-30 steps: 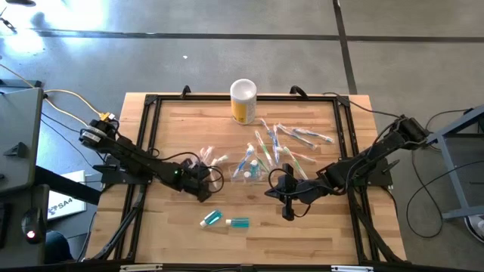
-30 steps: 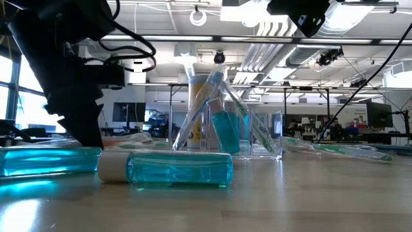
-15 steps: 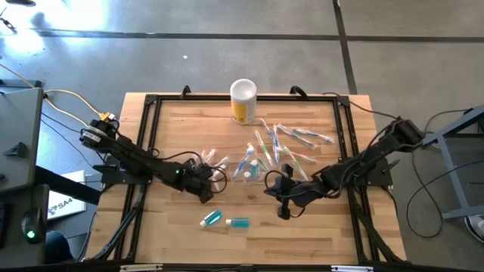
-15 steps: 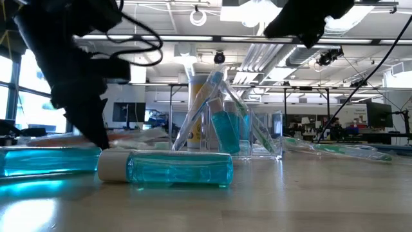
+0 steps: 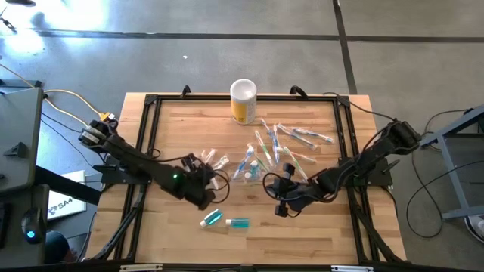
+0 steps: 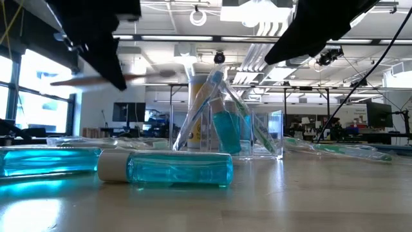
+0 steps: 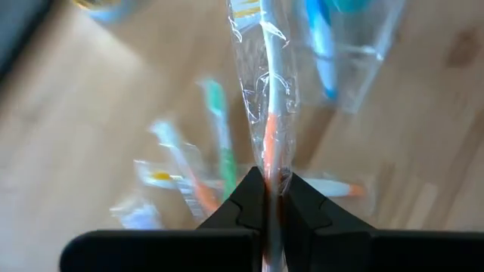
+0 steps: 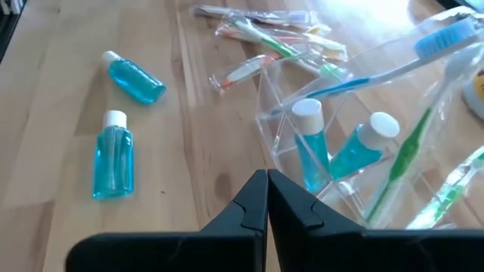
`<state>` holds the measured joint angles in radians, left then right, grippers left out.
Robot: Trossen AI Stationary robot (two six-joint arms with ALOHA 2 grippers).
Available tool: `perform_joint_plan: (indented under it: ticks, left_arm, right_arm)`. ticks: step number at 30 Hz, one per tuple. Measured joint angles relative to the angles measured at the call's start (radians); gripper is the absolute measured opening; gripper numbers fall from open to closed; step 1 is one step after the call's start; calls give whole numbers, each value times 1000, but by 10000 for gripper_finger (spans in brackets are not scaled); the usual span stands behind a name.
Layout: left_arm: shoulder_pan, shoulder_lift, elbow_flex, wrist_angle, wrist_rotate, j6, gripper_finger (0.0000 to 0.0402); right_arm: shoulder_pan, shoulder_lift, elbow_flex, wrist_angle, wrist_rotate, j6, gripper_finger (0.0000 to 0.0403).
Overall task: Pick & Place toothbrushing station
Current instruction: Put the orange toothbrush in the transparent organizer
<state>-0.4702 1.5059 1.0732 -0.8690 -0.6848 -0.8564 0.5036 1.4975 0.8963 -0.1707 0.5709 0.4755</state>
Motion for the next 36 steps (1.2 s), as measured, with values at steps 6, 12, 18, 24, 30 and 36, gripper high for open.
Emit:
perform_joint_plan:
  ticks: [6,12,18,24,30,36]
  left_arm:
    - [-98,-8,100,-136,-250,-64,10]
    - [-154,-34,116,-12,-350,17,10]
    - [-175,-33,116,296,-373,291,10]
    - [-171,-31,114,533,-261,530,10]
    - [-171,-31,56,703,-221,631,10]
    - [-140,-31,-1,885,-99,699,10]
  right_arm:
    - [22,0,0,-2,56,-1,2]
    - [41,0,0,59,166,-12,2]
    - [40,0,0,290,172,-200,2]
    - [40,-1,0,419,126,-302,11]
    - [32,-1,0,497,47,-349,85]
    - [3,-2,0,596,-73,-388,196]
